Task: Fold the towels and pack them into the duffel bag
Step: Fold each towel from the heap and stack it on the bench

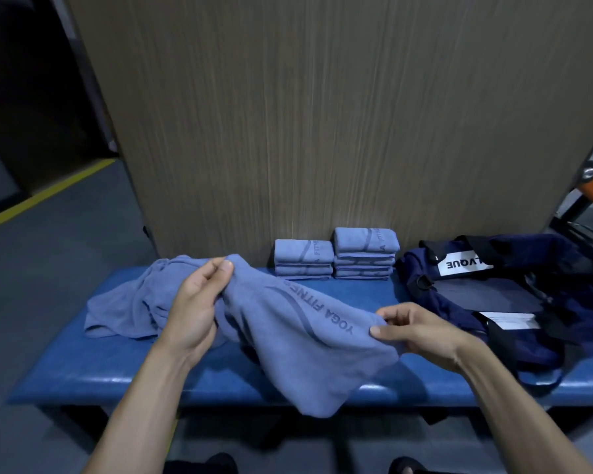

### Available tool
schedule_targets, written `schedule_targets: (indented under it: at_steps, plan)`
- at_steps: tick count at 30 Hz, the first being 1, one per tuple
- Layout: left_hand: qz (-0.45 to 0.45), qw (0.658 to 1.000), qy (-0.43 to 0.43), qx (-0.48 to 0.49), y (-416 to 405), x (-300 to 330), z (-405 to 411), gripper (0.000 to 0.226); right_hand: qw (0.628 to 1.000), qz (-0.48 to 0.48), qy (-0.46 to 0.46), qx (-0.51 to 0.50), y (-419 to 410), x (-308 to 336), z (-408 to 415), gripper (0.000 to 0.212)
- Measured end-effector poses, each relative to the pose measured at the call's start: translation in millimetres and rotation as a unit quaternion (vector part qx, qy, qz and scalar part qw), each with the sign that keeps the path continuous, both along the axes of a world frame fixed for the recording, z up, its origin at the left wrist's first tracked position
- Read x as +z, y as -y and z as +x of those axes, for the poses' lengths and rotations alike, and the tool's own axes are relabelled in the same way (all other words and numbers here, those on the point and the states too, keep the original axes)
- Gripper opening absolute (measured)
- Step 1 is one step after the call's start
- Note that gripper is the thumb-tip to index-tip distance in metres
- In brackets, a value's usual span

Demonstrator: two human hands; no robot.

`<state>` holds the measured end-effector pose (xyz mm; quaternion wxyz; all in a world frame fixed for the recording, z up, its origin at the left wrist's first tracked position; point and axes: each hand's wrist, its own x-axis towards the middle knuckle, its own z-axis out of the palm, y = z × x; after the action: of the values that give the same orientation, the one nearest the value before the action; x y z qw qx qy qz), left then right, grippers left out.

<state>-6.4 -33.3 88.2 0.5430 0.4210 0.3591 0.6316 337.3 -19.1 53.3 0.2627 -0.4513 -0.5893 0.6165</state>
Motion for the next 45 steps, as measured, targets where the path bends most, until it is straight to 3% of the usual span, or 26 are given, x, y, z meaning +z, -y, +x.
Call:
schedule_targets:
  at_steps: [3,5,7,9,11,15,20,23,26,30,37,41,45]
  plan:
    - [0.008,0.992,-0.125,-0.016,8.8,18.9,-10.8,0.017,0.974,0.121,0.191,-0.030,-3.7,32.8,8.4,0.030]
    - [0.040,0.973,-0.223,-0.037,13.8,37.9,-20.5,0.018,0.915,0.232,0.321,-0.072,-6.6,62.9,11.2,0.045]
    - [0.083,0.952,-0.292,-0.046,20.0,64.8,-29.0,0.020,0.847,0.325,0.385,-0.167,-3.2,100.4,10.2,0.050]
    - [0.118,0.934,-0.332,-0.057,27.6,96.3,-32.4,0.020,0.805,0.392,0.351,-0.274,5.2,142.2,4.5,0.044]
    - [0.128,0.917,-0.369,-0.087,36.0,124.6,-31.1,0.018,0.789,0.436,0.267,-0.339,14.1,181.9,-4.6,0.028]
    - [0.118,0.892,-0.426,-0.095,46.4,167.3,-21.4,0.011,0.825,0.429,0.081,-0.358,27.4,240.5,-23.0,0.018]
    - [0.148,0.940,-0.306,0.009,52.1,204.1,-7.5,0.017,0.840,0.409,-0.058,-0.352,43.8,287.1,-37.1,0.018]
    - [0.189,0.953,-0.233,0.042,53.7,223.5,-5.3,0.012,0.837,0.397,-0.112,-0.360,49.0,302.8,-36.8,0.021]
    - [0.197,0.965,-0.172,0.009,52.8,236.4,1.9,0.008,0.829,0.396,-0.119,-0.376,46.5,307.6,-34.3,0.022]
    - [0.168,0.971,-0.171,0.017,33.0,236.2,12.2,0.010,0.822,0.397,-0.104,-0.395,31.2,296.7,-26.0,0.023]
    - [0.169,0.927,-0.319,0.100,-22.3,213.7,9.5,0.042,0.821,0.420,-0.058,-0.382,-2.3,267.1,-15.3,0.021]
    - [0.214,0.898,-0.353,0.153,-40.2,223.0,6.8,0.064,0.789,0.469,-0.043,-0.394,-6.3,275.5,-17.6,0.021]
    - [0.260,0.893,-0.330,0.161,-37.0,237.5,3.1,0.063,0.712,0.557,0.000,-0.427,9.6,286.3,-21.6,0.021]
